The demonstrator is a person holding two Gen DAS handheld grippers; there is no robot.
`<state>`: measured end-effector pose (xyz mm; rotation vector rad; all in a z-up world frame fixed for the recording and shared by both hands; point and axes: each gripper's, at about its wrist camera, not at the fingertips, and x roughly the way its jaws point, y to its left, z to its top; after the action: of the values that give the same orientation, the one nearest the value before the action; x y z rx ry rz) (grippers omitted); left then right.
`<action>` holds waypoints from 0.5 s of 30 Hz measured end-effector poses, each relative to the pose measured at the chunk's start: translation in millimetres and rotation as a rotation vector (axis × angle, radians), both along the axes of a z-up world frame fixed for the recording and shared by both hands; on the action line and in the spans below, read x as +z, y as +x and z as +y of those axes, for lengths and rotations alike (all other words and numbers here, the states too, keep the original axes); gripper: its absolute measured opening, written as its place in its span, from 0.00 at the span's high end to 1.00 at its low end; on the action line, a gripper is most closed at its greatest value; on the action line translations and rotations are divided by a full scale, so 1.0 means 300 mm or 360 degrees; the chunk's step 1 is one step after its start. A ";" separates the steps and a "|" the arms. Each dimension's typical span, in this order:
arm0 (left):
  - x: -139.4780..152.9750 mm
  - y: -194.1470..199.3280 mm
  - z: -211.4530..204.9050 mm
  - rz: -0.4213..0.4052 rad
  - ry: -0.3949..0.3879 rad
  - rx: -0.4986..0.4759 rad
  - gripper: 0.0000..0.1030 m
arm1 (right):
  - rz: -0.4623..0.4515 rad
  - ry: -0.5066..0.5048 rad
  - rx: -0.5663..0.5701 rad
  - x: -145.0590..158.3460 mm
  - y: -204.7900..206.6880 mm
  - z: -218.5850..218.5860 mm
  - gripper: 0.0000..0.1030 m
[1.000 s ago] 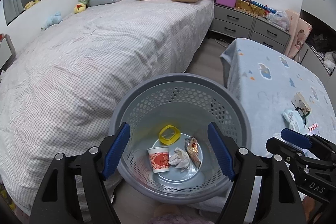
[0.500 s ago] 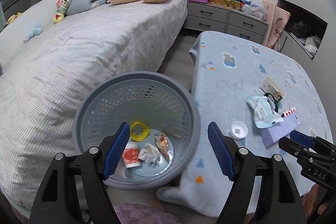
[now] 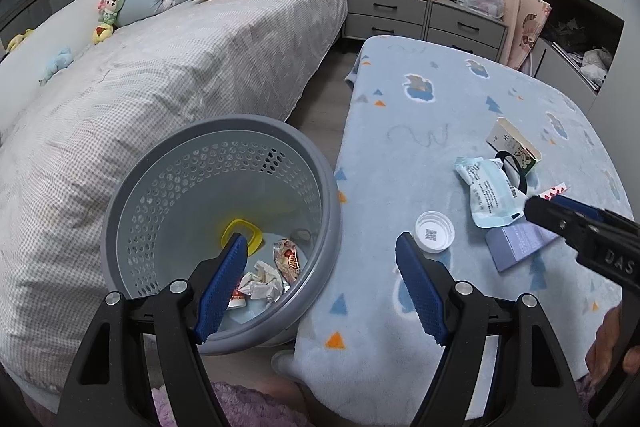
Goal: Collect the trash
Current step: 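Move both tools back to the table toward the white-blue packet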
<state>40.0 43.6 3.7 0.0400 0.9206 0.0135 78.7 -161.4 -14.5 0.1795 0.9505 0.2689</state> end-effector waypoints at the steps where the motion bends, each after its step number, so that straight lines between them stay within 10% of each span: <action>1: -0.005 0.004 -0.001 0.0000 0.0003 0.0007 0.29 | 0.0007 -0.0006 0.0004 -0.006 0.020 0.007 0.43; 15: -0.052 0.044 -0.003 0.0044 0.0002 -0.0002 0.29 | 0.0147 -0.0191 -0.0004 -0.148 0.184 0.063 0.50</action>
<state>53.1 42.7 -11.9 0.0422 0.9485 0.0123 134.0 -142.5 -59.0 0.0834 1.0550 0.2021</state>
